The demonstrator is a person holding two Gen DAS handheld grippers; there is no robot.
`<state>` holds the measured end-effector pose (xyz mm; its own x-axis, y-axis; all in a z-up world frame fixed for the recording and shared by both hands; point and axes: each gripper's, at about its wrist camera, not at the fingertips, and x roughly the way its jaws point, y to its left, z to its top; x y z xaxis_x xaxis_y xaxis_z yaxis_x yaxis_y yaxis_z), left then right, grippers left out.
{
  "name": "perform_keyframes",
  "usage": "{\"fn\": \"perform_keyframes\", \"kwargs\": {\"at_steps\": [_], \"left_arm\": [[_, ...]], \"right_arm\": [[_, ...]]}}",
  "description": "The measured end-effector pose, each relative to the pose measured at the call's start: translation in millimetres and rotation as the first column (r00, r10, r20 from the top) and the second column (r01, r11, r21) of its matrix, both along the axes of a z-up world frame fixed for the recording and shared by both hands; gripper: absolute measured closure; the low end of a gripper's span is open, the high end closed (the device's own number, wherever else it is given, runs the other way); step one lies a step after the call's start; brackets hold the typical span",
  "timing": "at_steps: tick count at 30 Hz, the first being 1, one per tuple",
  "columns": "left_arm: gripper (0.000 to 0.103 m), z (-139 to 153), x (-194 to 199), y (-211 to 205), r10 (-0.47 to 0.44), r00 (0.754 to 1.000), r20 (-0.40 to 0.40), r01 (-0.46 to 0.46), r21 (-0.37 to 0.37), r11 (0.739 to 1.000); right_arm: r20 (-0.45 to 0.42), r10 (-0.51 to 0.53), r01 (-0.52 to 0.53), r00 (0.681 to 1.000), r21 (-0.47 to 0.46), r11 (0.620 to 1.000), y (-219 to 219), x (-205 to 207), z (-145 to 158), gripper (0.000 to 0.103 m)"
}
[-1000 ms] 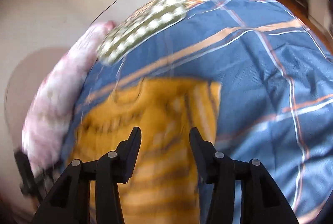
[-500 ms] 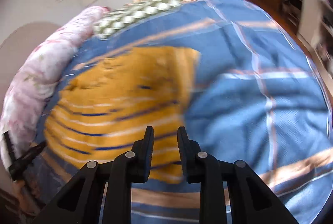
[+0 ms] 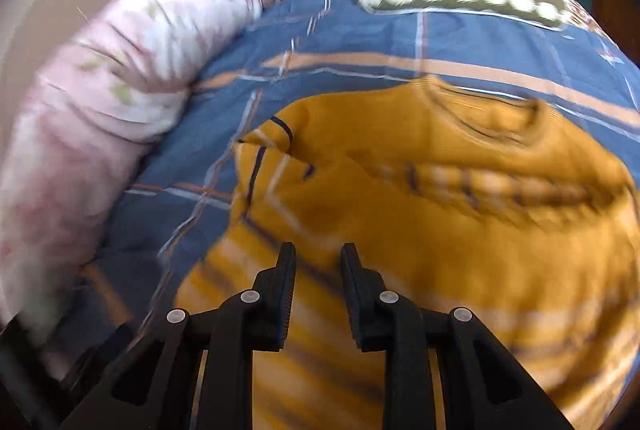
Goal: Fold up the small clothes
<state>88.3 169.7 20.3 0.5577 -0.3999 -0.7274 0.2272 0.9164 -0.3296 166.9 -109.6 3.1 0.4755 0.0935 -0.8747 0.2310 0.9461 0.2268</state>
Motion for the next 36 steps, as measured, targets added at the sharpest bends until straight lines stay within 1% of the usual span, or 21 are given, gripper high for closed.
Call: {"fn": "perform_keyframes", "kwargs": {"at_steps": [2,4,6,8,9,11,14,16,18,21,24,25,26,27,28,29,30,31,33,35,36], "left_arm": [[0.035,-2.9,7.7,11.7,0.033,0.999,-0.016,-0.034,-0.012,0.999],[0.035,-6.6,14.5,24.6,0.061,0.997,-0.043,-0.063,-0.054,0.997],[0.035,-10.7,20.5,32.1,0.084,0.994,-0.072,-0.09,-0.086,0.992],[0.035,-13.2,22.1,34.3,0.089,0.993,-0.083,-0.097,-0.095,0.991],[0.035,-13.6,22.2,33.2,0.083,0.993,-0.085,-0.092,-0.097,0.991],[0.035,-14.0,19.8,29.2,0.066,0.994,-0.083,-0.073,-0.087,0.994],[0.035,-13.5,18.1,28.5,0.061,0.995,-0.077,-0.067,-0.082,0.994],[0.035,-13.6,19.2,33.0,0.085,0.993,-0.086,-0.092,-0.088,0.992],[0.035,-14.6,20.7,41.6,0.105,0.989,-0.104,-0.117,-0.112,0.987],[0.035,-15.7,20.9,55.0,0.148,0.982,-0.118,-0.163,-0.137,0.977],[0.035,-17.4,21.1,63.4,0.171,0.978,-0.121,-0.186,-0.128,0.974],[0.035,-17.6,20.6,66.3,0.179,0.976,-0.122,-0.194,-0.128,0.973],[0.035,-17.3,20.0,69.1,0.185,0.975,-0.121,-0.2,-0.13,0.971],[0.035,-16.3,19.3,71.7,0.191,0.974,-0.119,-0.206,-0.132,0.97],[0.035,-15.1,17.7,74.2,0.196,0.974,-0.115,-0.211,-0.132,0.969],[0.035,-13.6,16.3,76.6,0.202,0.973,-0.109,-0.215,-0.131,0.968],[0.035,-11.4,15.4,77.8,0.206,0.973,-0.101,-0.218,-0.128,0.967],[0.035,-9.5,14.6,78.6,0.208,0.974,-0.094,-0.219,-0.128,0.967],[0.035,-3.4,11.2,78.5,0.218,0.974,-0.068,-0.225,-0.131,0.965],[0.035,1.3,8.7,75.3,0.221,0.974,-0.049,-0.226,-0.125,0.966],[0.035,2.9,7.8,73.5,0.218,0.975,-0.042,-0.222,-0.122,0.967]], "right_arm": [[-0.029,-0.001,0.0,1.0,-0.033,0.999,6.3,24.2,-12.8,0.078],[-0.026,0.004,-0.006,1.0,-0.092,0.996,14.1,40.6,-14.8,0.078],[-0.039,0.009,-0.013,0.999,-0.107,0.994,15.3,50.2,-15.5,0.078],[-0.055,0.015,-0.021,0.998,-0.116,0.993,13.4,54.0,-10.8,0.078],[-0.047,0.01,-0.016,0.999,-0.109,0.994,11.7,53.3,-4.0,0.078],[0.026,0.01,-0.009,1.0,-0.055,0.998,11.1,38.0,17.8,0.078],[0.065,0.11,-0.11,0.992,-0.004,0.994,25.4,-4.0,39.9,0.078],[0.056,0.211,-0.209,0.976,-0.039,0.977,46.7,-37.9,45.1,0.078],[0.056,0.323,-0.318,0.945,-0.086,0.944,73.2,-73.5,43.8,0.078],[0.044,0.436,-0.423,0.899,-0.177,0.889,106.7,-102.4,30.2,0.078],[-0.017,0.513,-0.498,0.858,-0.268,0.825,129.6,-108.7,3.6,0.078],[-0.033,0.516,-0.499,0.856,-0.311,0.809,136.7,-105.2,-4.4,0.078],[-0.042,0.502,-0.481,0.864,-0.366,0.797,139.8,-102.1,-11.4,0.078],[-0.04,0.475,-0.45,0.879,-0.396,0.8,138.7,-96.6,-16.1,0.081],[-0.028,0.44,-0.417,0.898,-0.375,0.828,134.0,-90.8,-16.8,0.091],[-0.023,0.4,-0.386,0.916,-0.312,0.868,127.2,-84.9,-18.4,0.099],[-0.009,0.368,-0.36,0.93,-0.23,0.904,123.0,-80.1,-17.1,0.099],[0.017,0.359,-0.353,0.933,-0.144,0.925,121.7,-77.0,-14.3,0.099],[0.06,0.356,-0.356,0.932,-0.018,0.934,123.4,-71.0,-10.5,0.099],[0.07,0.376,-0.38,0.924,0.056,0.923,126.5,-67.2,-13.3,0.1],[0.07,0.362,-0.367,0.929,0.082,0.927,123.7,-66.5,-14.3,0.1]]}}
